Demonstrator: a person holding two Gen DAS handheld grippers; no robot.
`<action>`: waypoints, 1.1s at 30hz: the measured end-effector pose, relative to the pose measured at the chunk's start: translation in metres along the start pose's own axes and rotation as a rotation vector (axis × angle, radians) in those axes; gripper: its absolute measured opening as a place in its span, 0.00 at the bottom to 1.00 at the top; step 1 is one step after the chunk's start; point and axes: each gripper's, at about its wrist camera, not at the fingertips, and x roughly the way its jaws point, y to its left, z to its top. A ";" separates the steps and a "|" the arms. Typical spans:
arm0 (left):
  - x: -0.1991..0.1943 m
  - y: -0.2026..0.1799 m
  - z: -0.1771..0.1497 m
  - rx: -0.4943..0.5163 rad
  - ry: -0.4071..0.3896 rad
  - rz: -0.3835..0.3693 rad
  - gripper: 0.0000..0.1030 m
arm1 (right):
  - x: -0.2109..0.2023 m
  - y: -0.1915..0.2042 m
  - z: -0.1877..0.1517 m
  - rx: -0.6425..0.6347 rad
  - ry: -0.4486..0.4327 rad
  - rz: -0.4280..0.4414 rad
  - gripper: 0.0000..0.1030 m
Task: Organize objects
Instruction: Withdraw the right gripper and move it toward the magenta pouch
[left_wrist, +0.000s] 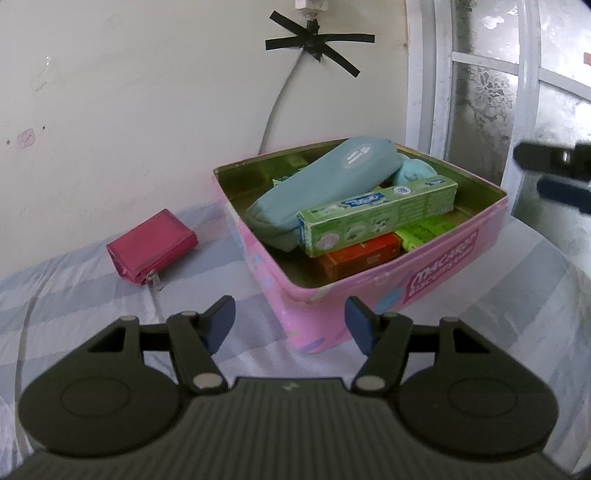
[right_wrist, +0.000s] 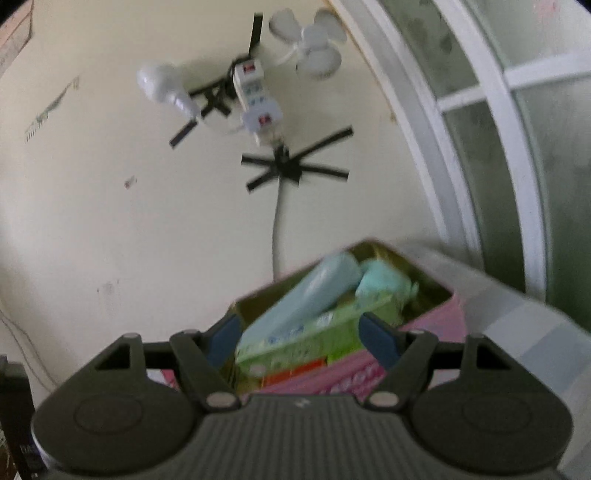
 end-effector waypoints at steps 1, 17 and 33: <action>0.001 0.001 -0.001 -0.002 0.002 -0.001 0.66 | 0.001 0.001 -0.003 -0.003 0.012 0.000 0.72; 0.009 0.033 -0.018 -0.023 0.025 0.027 0.67 | 0.024 0.035 -0.017 -0.060 0.077 0.005 0.72; 0.015 0.102 -0.033 -0.085 0.043 0.126 0.70 | 0.066 0.109 -0.036 -0.198 0.159 0.085 0.72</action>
